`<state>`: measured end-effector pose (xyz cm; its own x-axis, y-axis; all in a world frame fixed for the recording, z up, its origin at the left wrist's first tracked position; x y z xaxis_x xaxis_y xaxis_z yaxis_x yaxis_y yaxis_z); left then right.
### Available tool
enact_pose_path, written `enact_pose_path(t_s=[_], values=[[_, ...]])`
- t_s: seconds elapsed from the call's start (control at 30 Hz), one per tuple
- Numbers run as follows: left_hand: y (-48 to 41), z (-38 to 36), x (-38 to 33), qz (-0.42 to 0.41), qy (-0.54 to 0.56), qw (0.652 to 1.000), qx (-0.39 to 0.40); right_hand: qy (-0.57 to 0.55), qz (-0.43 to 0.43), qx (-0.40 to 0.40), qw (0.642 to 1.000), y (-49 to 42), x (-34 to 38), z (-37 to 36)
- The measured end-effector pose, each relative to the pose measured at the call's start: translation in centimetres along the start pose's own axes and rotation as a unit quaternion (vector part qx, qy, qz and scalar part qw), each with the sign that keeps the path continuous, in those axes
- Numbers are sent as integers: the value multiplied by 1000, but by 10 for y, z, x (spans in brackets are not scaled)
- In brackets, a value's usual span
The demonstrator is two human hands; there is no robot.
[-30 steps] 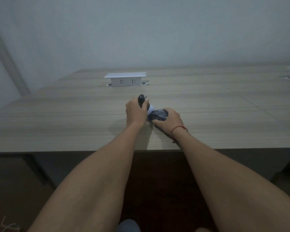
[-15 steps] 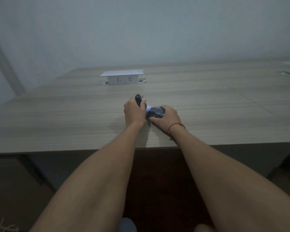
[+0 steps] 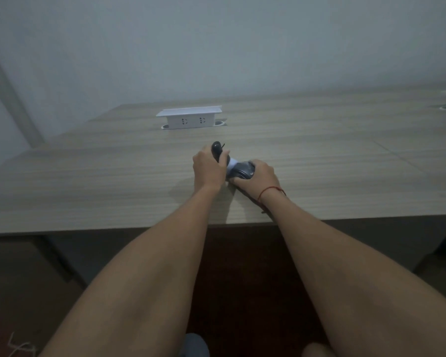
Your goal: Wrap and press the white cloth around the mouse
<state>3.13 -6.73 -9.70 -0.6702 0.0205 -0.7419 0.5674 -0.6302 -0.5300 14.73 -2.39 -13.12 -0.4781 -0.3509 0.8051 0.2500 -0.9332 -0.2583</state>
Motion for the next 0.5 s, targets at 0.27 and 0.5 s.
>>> enact_pose_path(t_s=[0.27, 0.5], values=[[2, -1, 15, 36, 8, 999, -5, 1, -3, -19, 1000, 0, 0, 2], [3, 5, -3, -45, 37, 998, -15, 0, -10, -13, 1000, 0, 0, 1]])
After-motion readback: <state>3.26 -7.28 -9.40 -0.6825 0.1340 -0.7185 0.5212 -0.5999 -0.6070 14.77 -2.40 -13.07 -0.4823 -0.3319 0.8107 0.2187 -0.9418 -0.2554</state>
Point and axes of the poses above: each hand's wrist, its own y-axis away from the middle knuckle, its own z-axis out of the back of the hand, x = y × z, the point moved 1 cm from there along -y, towards the middle knuckle, and after that the axes turned 2 degrees about -y, right-handed, at the moved point
